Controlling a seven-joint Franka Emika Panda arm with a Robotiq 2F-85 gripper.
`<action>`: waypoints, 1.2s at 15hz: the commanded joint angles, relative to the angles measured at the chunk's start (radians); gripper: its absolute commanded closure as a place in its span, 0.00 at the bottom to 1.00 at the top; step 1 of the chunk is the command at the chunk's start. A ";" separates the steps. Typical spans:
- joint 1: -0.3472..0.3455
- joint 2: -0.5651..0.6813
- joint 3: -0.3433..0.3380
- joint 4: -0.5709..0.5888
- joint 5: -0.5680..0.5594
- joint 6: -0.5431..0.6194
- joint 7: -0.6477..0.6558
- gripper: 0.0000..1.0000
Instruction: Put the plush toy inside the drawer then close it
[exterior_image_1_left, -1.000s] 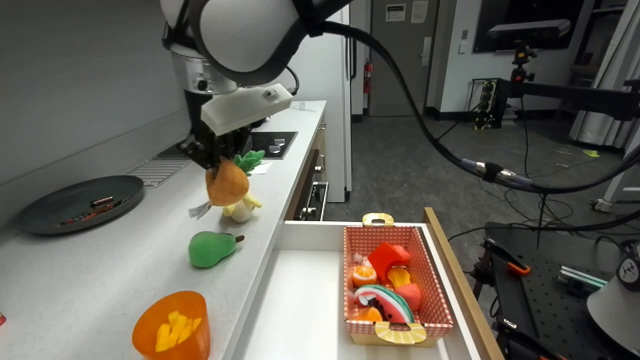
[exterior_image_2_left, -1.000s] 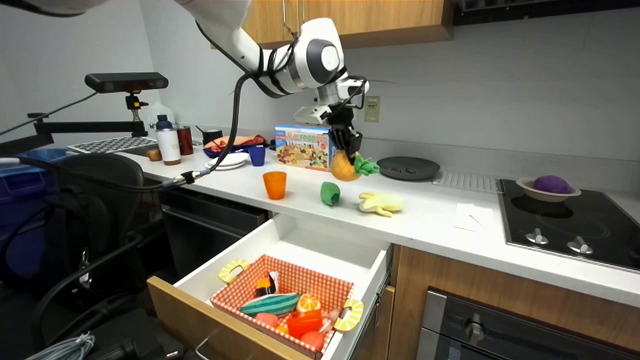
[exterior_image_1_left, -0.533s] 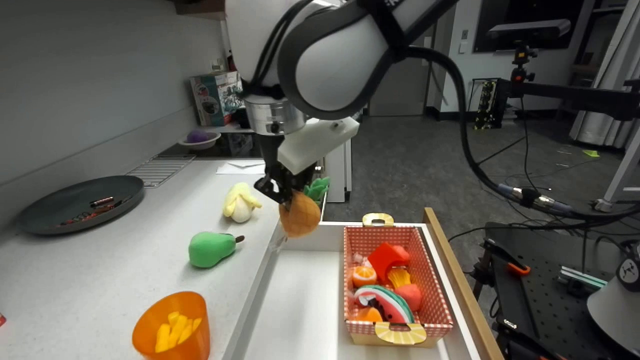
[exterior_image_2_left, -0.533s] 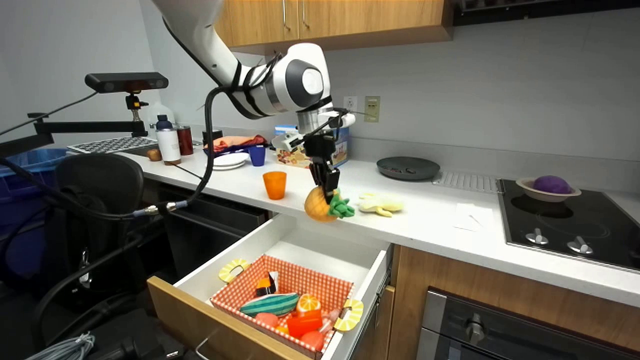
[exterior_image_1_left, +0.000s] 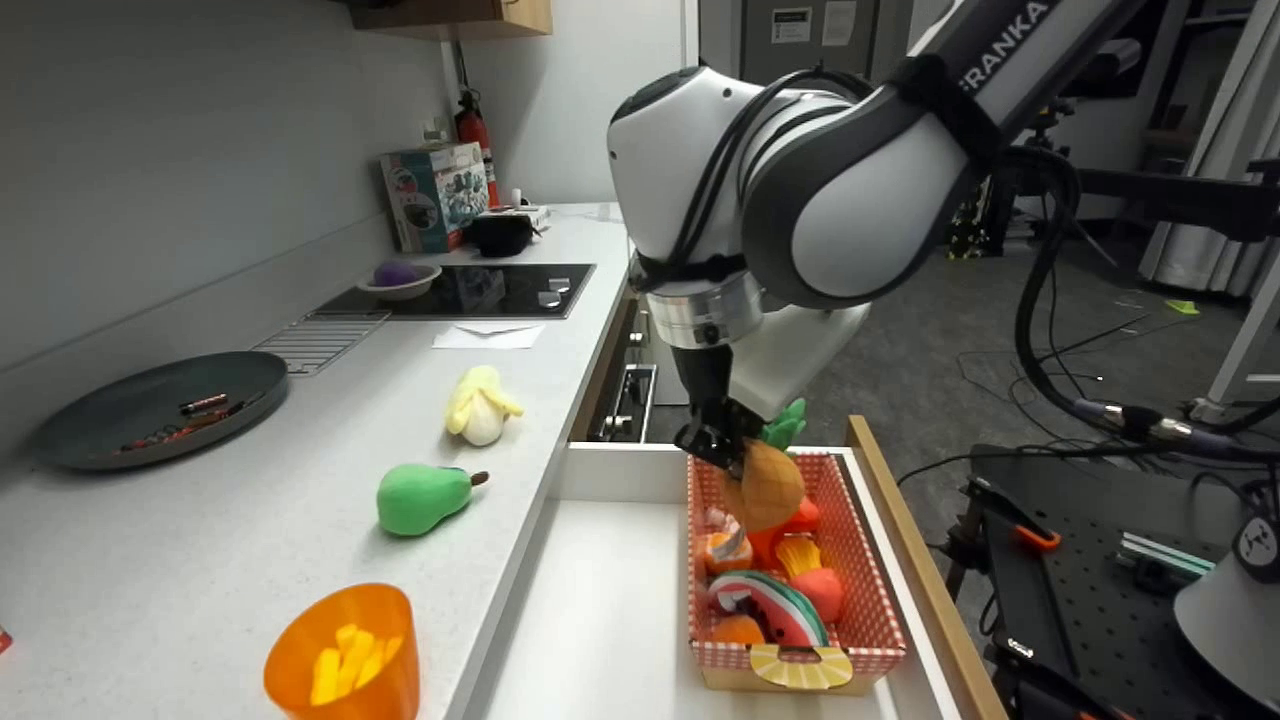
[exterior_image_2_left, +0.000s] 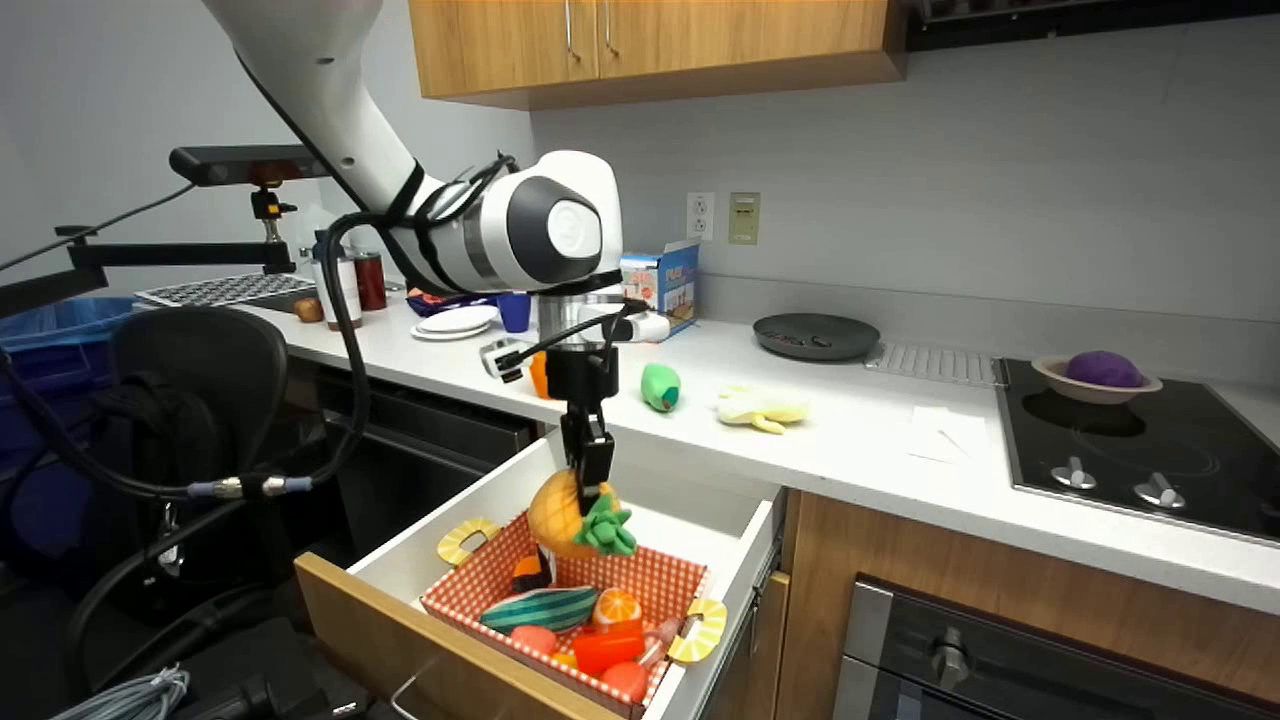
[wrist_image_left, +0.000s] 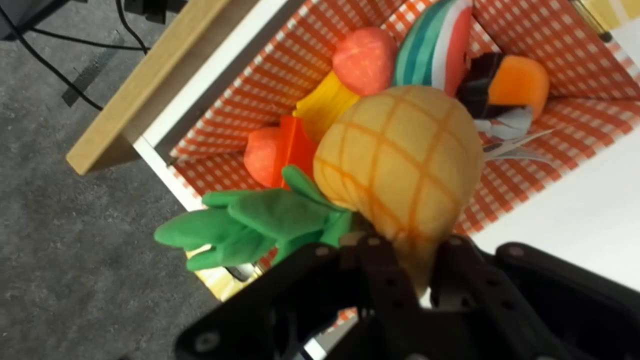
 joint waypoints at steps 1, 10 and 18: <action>-0.048 -0.047 0.042 -0.076 0.019 0.020 0.002 0.57; -0.080 -0.120 0.065 -0.152 0.019 0.127 -0.039 0.00; -0.096 -0.168 0.087 -0.136 0.195 -0.002 -0.377 0.00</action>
